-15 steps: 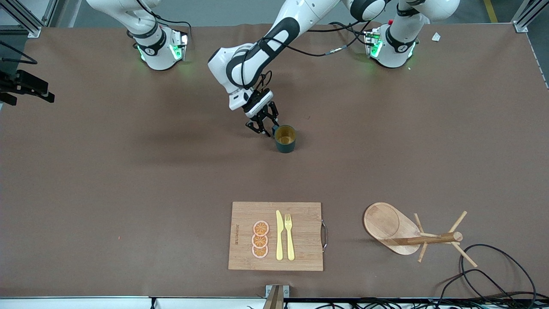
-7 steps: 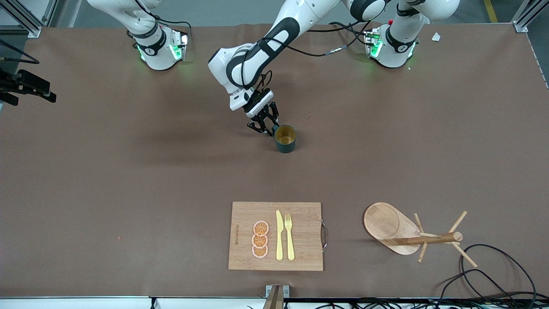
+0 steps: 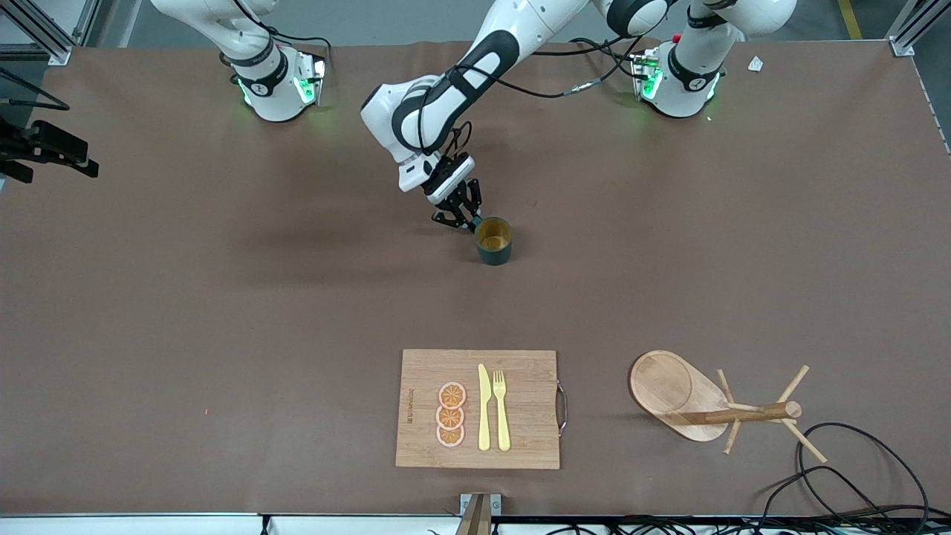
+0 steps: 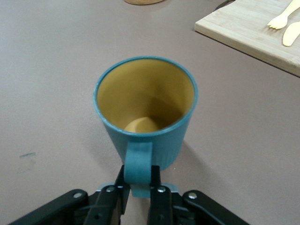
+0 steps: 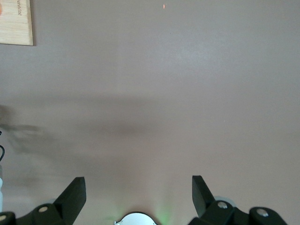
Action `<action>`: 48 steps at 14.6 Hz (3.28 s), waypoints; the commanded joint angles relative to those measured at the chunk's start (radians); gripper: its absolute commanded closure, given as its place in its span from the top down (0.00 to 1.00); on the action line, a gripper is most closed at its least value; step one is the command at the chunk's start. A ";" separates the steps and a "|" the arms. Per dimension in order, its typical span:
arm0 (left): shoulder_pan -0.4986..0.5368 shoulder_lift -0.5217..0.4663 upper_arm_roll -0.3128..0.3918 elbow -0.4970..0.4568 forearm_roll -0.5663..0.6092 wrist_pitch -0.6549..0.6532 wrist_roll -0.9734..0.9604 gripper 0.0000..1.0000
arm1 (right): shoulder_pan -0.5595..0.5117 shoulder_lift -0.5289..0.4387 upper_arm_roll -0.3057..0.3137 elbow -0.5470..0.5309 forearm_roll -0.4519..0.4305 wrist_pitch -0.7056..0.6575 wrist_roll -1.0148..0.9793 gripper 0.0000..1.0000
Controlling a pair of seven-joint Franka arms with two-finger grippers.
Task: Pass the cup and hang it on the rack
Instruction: 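Lift the mug with the left gripper and carry it toward the rack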
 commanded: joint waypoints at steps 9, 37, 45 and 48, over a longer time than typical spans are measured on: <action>0.058 -0.098 0.003 0.016 -0.045 -0.027 0.132 0.06 | -0.011 -0.032 0.016 -0.028 -0.001 0.007 -0.002 1.00; 0.915 -0.654 -0.006 0.024 -1.070 -0.013 0.842 0.01 | 0.012 -0.049 0.017 -0.021 -0.011 -0.048 0.057 1.00; 1.170 -0.594 0.000 0.022 -1.438 0.070 1.095 0.01 | 0.013 -0.050 0.017 -0.021 -0.011 -0.055 0.057 1.00; 1.198 -0.557 0.002 0.021 -1.515 0.088 1.127 0.00 | 0.012 -0.050 0.017 -0.021 -0.011 -0.055 0.055 1.00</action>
